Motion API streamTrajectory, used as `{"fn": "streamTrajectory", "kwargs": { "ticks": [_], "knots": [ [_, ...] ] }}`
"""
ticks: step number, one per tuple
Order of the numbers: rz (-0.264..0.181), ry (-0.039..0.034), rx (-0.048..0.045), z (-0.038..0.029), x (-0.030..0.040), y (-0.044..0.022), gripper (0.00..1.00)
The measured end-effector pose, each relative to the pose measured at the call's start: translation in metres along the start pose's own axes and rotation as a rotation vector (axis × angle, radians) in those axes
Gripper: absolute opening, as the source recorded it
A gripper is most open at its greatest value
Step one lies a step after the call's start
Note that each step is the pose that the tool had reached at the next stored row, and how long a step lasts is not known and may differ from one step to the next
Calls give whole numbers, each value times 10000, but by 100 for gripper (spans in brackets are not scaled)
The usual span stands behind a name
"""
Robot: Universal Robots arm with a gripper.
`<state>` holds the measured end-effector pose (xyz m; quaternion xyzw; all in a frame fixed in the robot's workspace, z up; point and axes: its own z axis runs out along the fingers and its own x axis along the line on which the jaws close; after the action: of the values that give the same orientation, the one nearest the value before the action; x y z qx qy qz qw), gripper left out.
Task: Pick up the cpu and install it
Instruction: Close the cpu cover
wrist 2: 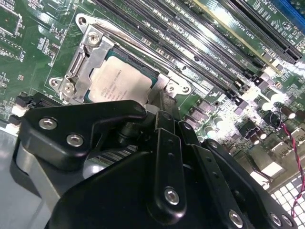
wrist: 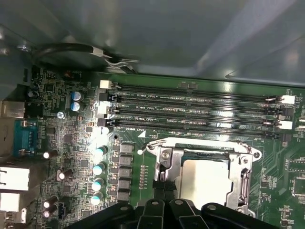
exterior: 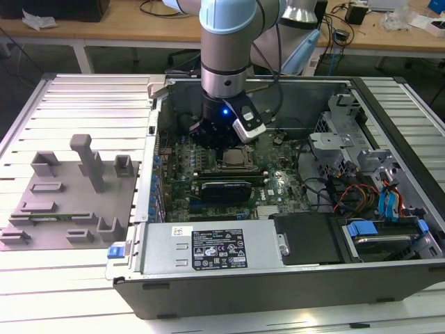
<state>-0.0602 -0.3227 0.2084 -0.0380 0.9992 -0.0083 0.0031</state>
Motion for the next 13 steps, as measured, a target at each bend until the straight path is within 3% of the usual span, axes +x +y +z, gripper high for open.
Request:
{"fn": "streamTrajectory", "kwargs": {
  "ticks": [11, 13],
  "knots": [
    [0, 0, 0, -188, -1, -3, 11],
    [0, -1, -2, -195, -2, -3, 11]
  ]
}}
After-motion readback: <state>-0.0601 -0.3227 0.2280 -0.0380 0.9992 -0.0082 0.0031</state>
